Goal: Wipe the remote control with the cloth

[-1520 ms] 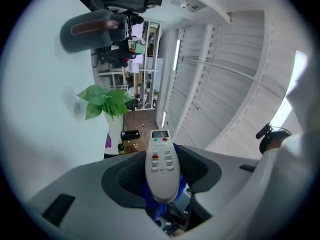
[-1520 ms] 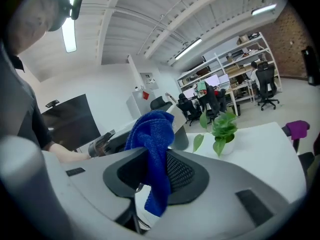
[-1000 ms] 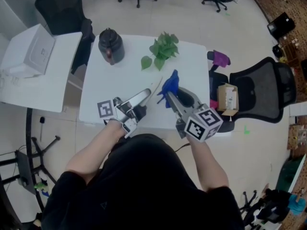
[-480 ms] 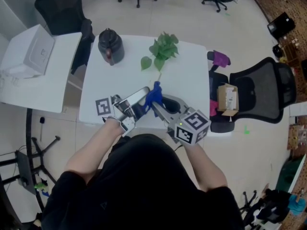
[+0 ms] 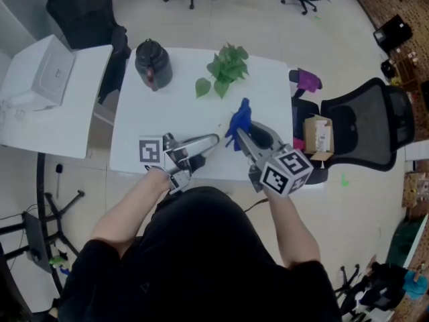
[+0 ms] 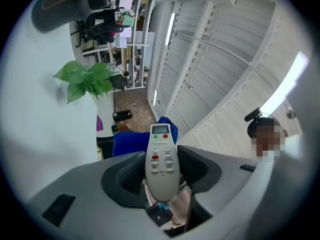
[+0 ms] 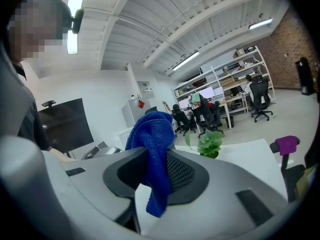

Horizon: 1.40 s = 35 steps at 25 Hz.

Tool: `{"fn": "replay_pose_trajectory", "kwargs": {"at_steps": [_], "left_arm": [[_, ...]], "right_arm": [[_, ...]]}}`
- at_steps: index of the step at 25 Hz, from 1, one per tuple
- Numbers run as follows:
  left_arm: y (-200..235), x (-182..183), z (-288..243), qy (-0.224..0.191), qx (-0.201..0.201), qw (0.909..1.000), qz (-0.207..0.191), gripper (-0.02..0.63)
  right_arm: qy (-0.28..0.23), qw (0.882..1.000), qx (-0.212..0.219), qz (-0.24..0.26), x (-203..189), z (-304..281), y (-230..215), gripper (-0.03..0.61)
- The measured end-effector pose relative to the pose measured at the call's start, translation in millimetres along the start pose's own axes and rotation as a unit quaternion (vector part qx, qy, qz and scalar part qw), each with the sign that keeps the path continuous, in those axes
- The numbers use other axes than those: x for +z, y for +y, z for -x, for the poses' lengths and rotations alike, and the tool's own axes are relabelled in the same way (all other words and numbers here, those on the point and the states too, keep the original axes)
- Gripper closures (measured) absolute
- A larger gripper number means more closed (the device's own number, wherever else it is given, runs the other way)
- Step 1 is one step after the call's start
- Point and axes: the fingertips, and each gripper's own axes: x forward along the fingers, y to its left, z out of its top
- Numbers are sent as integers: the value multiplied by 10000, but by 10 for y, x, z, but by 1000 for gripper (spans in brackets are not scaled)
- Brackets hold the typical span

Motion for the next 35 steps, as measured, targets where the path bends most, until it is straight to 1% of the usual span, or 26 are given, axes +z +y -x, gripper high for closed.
{"fn": "replay_pose_trajectory", "kwargs": {"at_steps": [1, 2, 3, 4, 5, 6, 7, 8, 9, 10, 11, 12, 13, 16, 18, 19, 20, 21, 22, 25, 28, 32, 35], "left_arm": [[49, 29, 24, -21, 240, 9993, -284, 411], [134, 66, 80, -24, 614, 9958, -681, 411], [248, 115, 174, -13, 1114, 9870, -1158, 411], [376, 184, 307, -11, 1701, 9711, -1672, 411], [507, 272, 480, -38, 2334, 9476, -2183, 411], [636, 372, 690, -96, 2987, 9167, -2652, 411], [754, 472, 927, -172, 3621, 8810, -3039, 411], [854, 558, 1169, -249, 4175, 8456, -3315, 411], [941, 620, 1399, -308, 4622, 8149, -3484, 411], [1021, 656, 1609, -331, 4978, 7896, -3573, 411], [1101, 669, 1799, -316, 5268, 7689, -3610, 411], [1183, 667, 1973, -282, 5511, 7518, -3611, 411], [1265, 659, 2134, -243, 5721, 7369, -3592, 411], [1500, 625, 2583, -166, 6287, 6965, -3455, 411], [1648, 579, 2843, -85, 6617, 6725, -3314, 411], [1717, 553, 2949, -35, 6746, 6630, -3245, 411], [1783, 524, 3039, 15, 6851, 6558, -3172, 410], [1847, 494, 3114, 54, 6932, 6508, -3096, 410], [1905, 467, 3174, 73, 6992, 6478, -3024, 410], [2030, 416, 3264, 113, 7089, 6434, -2886, 410], [2116, 366, 3308, 289, 7180, 6351, -2833, 410], [2246, 305, 3362, 585, 7256, 6266, -2783, 408], [2277, 275, 3430, 638, 7345, 6198, -2688, 408]], "right_arm": [[-8, 10000, -60, 13, -4, 24, -15, 468], [-10, 9999, -111, 43, -15, 47, -31, 468], [-1, 9998, -156, 77, -37, 70, -49, 468], [26, 9997, -207, 100, -71, 91, -70, 468], [68, 9996, -263, 112, -117, 111, -92, 468], [119, 9994, -318, 121, -173, 128, -113, 468], [180, 9991, -368, 136, -236, 143, -133, 468], [251, 9987, -416, 165, -305, 153, -152, 468], [335, 9981, -469, 209, -379, 162, -171, 468], [437, 9973, -536, 264, -456, 170, -191, 468], [557, 9960, -619, 319, -533, 177, -212, 468], [687, 9944, -714, 374, -609, 182, -235, 468], [817, 9925, -802, 438, -686, 180, -258, 468], [1170, 9862, -988, 623, -900, 150, -313, 468], [1342, 9831, -1054, 670, -1011, 134, -331, 468], [1396, 9821, -1065, 676, -1052, 130, -336, 468], [1434, 9816, -1065, 678, -1080, 125, -334, 468], [1460, 9812, -1059, 681, -1097, 120, -331, 468], [1480, 9810, -1052, 688, -1107, 114, -328, 468], [1532, 9800, -1059, 704, -1128, 96, -345, 468], [1589, 9790, -1078, 689, -1160, 108, -361, 468], [1620, 9780, -1111, 699, -1174, 117, -376, 468], [1634, 9775, -1137, 698, -1170, 114, -396, 468]]}}
